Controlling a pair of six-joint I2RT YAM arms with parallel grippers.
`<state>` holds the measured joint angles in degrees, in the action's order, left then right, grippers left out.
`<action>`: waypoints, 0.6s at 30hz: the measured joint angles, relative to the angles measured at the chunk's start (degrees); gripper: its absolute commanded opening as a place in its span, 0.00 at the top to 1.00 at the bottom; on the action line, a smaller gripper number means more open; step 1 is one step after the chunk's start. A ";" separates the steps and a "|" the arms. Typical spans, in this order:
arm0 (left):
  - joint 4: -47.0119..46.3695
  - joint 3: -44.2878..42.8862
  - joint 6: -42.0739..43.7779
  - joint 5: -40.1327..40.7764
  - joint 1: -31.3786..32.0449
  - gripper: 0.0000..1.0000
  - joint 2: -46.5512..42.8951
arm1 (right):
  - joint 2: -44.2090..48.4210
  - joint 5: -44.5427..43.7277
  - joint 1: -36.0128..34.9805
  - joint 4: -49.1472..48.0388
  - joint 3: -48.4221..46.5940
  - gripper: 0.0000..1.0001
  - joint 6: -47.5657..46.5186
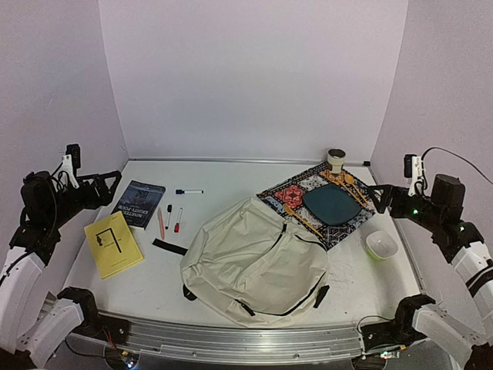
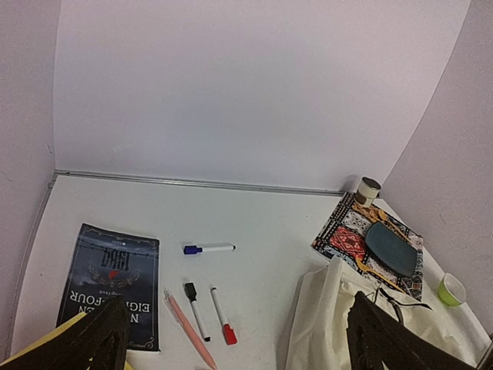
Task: Pack the student bag
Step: Pick up the student bag from the center of the board.
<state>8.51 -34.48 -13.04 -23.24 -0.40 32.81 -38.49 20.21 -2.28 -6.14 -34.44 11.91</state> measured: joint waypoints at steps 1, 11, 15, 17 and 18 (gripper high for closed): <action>0.00 0.00 0.00 -0.33 0.00 0.01 0.14 | -0.29 0.27 0.00 -0.05 0.00 0.02 0.13; 0.01 -0.14 -1.85 -3.86 0.04 0.01 6.66 | -7.63 5.86 0.00 -1.21 -0.02 0.02 1.97; 0.05 -1.84 -4.77 -5.27 1.90 0.02 12.46 | -11.47 8.77 -0.36 -1.29 -0.23 0.02 3.24; 0.11 -2.78 -5.76 -5.31 4.00 0.03 15.35 | -13.42 9.31 -1.32 -1.53 -0.32 0.02 3.92; 0.17 -3.27 -6.24 -5.28 5.29 0.03 16.72 | -14.53 9.42 -2.17 -1.76 -0.40 0.02 4.26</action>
<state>8.68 -37.75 -19.28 -28.52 4.88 49.53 -53.02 29.64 -4.45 -7.90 -34.84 16.17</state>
